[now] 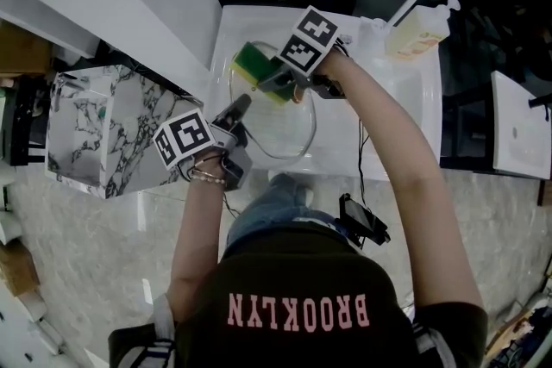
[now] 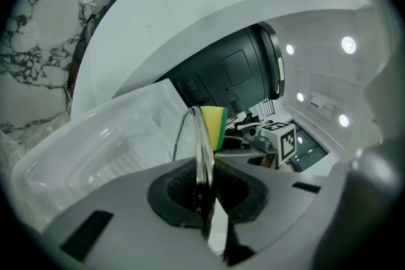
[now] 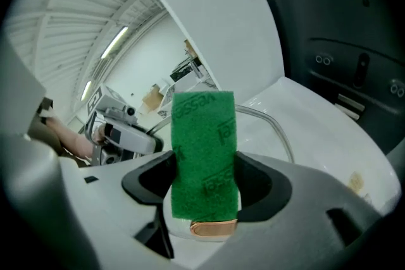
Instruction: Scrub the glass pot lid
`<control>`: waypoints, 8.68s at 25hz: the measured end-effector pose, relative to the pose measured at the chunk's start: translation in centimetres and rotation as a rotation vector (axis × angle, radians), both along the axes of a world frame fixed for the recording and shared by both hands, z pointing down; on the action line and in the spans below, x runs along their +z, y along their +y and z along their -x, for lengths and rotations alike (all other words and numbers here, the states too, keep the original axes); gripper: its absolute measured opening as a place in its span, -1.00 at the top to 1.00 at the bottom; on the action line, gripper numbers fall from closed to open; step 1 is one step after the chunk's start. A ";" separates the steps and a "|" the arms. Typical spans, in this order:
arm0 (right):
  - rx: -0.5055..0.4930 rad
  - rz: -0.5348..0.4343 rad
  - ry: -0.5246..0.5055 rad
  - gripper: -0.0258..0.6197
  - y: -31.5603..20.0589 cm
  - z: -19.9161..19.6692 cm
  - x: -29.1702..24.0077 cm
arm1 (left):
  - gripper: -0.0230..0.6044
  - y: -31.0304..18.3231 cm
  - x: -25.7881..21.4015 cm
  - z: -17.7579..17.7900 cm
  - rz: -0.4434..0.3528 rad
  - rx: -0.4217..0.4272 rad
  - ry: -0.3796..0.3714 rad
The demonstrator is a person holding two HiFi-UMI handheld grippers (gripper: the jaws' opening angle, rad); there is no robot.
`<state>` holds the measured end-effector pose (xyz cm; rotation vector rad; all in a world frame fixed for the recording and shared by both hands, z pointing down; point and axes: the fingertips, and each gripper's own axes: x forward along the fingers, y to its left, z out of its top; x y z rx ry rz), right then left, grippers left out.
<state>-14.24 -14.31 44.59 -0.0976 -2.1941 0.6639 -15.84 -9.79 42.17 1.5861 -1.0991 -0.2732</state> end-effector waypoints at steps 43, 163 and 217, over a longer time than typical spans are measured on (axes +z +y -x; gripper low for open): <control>0.728 0.630 -0.004 0.05 -7.1 -8.0 12.2 | 0.83 -0.2 1.0 1.2 -0.002 0.004 0.004; 0.260 0.292 0.225 0.05 9.2 -20.8 10.1 | 0.83 3.5 13.2 -16.2 -1.448 2.058 -1.428; 0.424 0.075 0.229 0.04 2.3 -26.0 12.3 | 0.83 3.4 13.3 -16.0 -1.443 2.023 -1.416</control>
